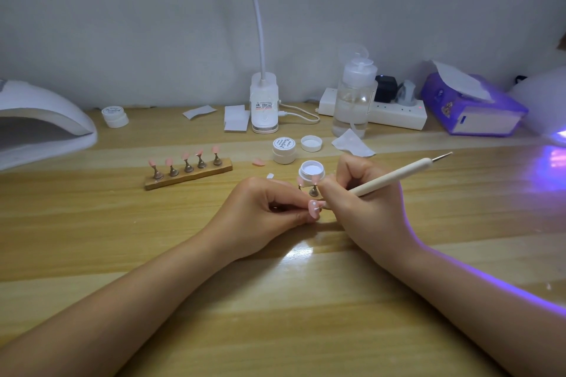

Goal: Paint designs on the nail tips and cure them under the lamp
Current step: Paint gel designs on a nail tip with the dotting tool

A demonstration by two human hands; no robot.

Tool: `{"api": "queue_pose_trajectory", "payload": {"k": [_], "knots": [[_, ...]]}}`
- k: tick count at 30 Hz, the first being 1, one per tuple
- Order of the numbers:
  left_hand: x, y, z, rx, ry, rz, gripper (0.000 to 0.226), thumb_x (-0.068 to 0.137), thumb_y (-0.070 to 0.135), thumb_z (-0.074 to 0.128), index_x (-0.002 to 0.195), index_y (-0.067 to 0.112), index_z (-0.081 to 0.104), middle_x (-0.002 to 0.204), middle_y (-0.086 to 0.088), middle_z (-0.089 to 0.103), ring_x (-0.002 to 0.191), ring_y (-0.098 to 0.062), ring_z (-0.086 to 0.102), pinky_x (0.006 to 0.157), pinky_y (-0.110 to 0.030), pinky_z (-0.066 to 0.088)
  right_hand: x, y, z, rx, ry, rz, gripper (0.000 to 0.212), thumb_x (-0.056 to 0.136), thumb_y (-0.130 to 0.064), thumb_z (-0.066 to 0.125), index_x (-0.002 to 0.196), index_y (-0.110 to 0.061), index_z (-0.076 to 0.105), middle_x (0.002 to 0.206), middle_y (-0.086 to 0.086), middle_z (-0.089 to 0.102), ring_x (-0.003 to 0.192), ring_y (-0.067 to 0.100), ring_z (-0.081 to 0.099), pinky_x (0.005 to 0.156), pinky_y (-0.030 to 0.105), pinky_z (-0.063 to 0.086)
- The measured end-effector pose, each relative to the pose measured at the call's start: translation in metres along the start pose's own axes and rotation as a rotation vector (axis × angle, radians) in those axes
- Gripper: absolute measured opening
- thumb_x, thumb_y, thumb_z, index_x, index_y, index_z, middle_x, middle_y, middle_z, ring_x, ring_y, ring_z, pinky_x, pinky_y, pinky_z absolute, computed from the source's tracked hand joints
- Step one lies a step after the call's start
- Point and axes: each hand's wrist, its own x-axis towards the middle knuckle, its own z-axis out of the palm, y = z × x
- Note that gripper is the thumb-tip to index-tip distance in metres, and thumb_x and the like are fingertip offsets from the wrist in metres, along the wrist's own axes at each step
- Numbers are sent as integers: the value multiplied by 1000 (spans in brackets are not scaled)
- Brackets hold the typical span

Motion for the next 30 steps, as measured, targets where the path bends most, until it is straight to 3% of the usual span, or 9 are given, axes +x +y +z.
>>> {"api": "queue_pose_trajectory", "payload": {"k": [13,18,25,30], "knots": [[0,0,0,-2,8,3,16,74,8,71,84,20,72,78,7,71,74,0,63,73,-16,48,0,0,0,-28,19,-13,46,77,9,58,50,-17,31,33,-16,41,36,-3,48,47,6,40],[0,0,0,2,8,6,16,74,7,71,85,18,73,78,8,71,75,1,63,77,-12,46,-1,-1,0,-5,7,-11,41,75,1,58,49,-16,31,33,-15,41,37,-3,49,46,6,39],[0,-1,0,3,5,9,15,74,6,72,84,17,73,77,12,70,73,4,62,73,-11,45,-1,0,0,-38,20,-20,49,78,12,59,50,-17,31,32,-14,39,35,-3,47,45,4,36],[0,-1,0,-9,3,6,16,74,5,71,85,17,72,78,10,70,74,4,62,72,-11,45,0,0,0,1,13,6,41,75,-4,59,49,-15,31,34,-13,42,40,3,54,50,19,50]]}}
